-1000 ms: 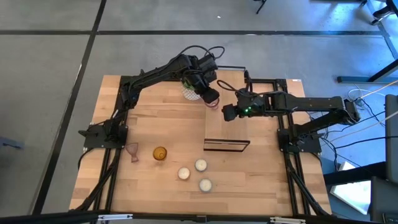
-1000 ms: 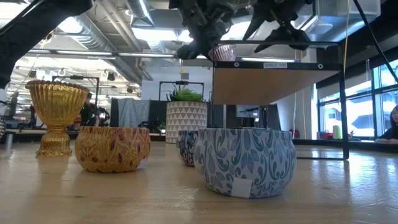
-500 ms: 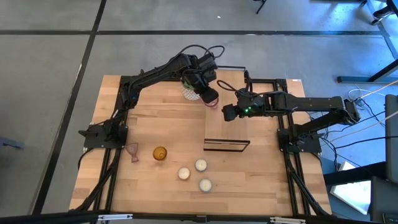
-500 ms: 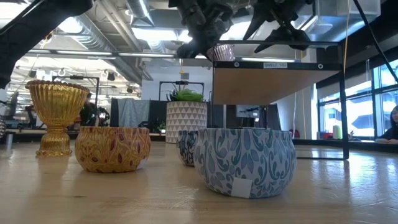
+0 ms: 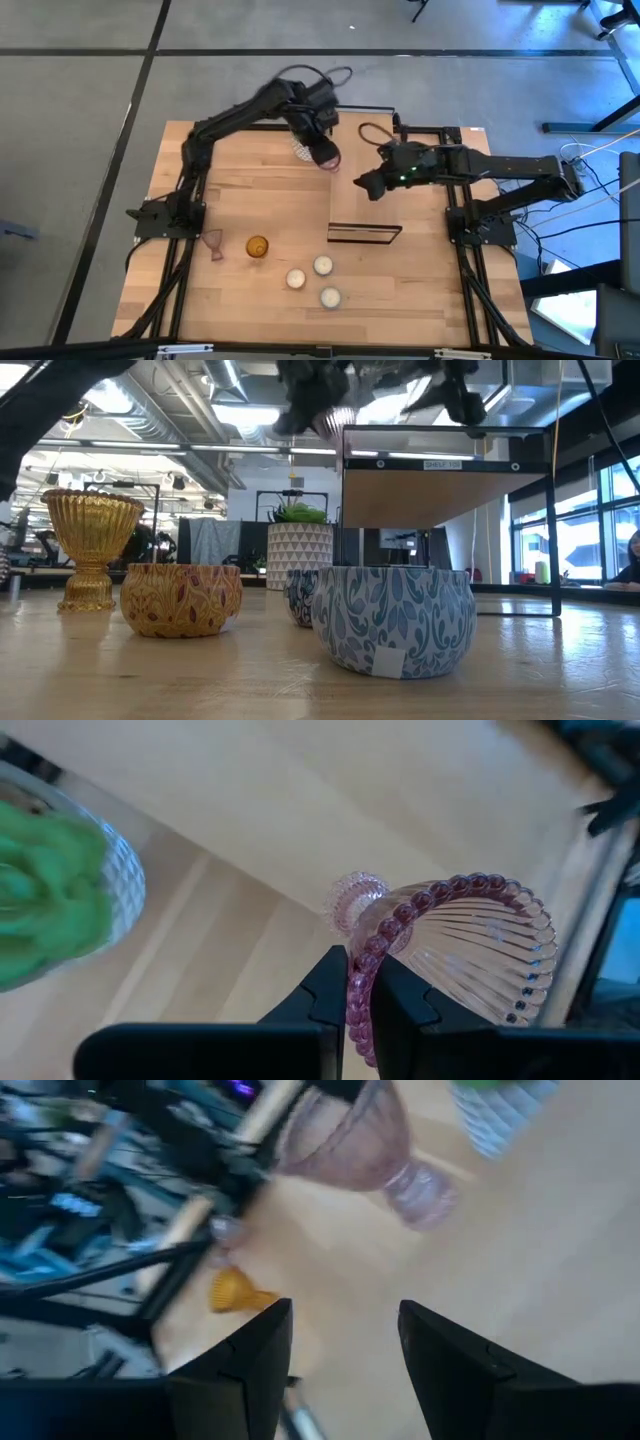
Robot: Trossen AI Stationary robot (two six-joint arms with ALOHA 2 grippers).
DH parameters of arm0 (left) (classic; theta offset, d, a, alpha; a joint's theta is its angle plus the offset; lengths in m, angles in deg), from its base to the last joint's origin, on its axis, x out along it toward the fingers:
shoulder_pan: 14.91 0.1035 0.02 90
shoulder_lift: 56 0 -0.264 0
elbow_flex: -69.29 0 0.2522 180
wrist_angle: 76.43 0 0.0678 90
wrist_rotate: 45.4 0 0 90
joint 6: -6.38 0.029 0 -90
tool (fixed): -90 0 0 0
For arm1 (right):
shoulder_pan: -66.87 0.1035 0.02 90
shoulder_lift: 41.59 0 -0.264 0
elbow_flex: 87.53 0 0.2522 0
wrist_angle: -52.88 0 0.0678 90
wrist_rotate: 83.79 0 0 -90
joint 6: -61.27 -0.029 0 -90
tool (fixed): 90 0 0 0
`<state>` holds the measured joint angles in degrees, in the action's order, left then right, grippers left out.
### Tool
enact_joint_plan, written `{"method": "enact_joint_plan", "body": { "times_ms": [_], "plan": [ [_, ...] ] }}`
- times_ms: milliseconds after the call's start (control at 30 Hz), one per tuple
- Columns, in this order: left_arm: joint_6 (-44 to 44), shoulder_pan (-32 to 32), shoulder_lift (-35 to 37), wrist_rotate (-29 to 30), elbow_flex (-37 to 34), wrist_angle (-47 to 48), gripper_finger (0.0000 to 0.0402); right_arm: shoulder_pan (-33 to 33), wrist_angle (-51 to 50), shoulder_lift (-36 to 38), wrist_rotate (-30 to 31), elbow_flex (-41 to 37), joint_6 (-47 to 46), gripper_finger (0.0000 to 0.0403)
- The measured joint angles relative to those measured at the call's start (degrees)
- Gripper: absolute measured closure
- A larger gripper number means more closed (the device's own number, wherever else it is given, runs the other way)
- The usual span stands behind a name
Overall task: Pick & Place candle stick holders
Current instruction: Put the top pink glass candle holder on the shelf
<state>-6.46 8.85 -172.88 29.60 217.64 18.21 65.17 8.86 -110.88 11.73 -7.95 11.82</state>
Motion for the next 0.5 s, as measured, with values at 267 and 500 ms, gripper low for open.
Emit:
{"method": "enact_joint_plan", "body": {
  "times_ms": [267, 500],
  "plan": [
    [0.4, 3.2, 9.2, -8.0, 0.0, -8.8, 0.0383, 0.0, 10.4, 10.6, -4.2, 0.0, 6.4, 0.0215],
    [-3.4, 3.2, 13.4, -20.2, 0.0, -24.2, 0.0383, -0.2, 24.8, 17.7, -6.8, 0.0, 12.8, 0.0215]
  ]
}}
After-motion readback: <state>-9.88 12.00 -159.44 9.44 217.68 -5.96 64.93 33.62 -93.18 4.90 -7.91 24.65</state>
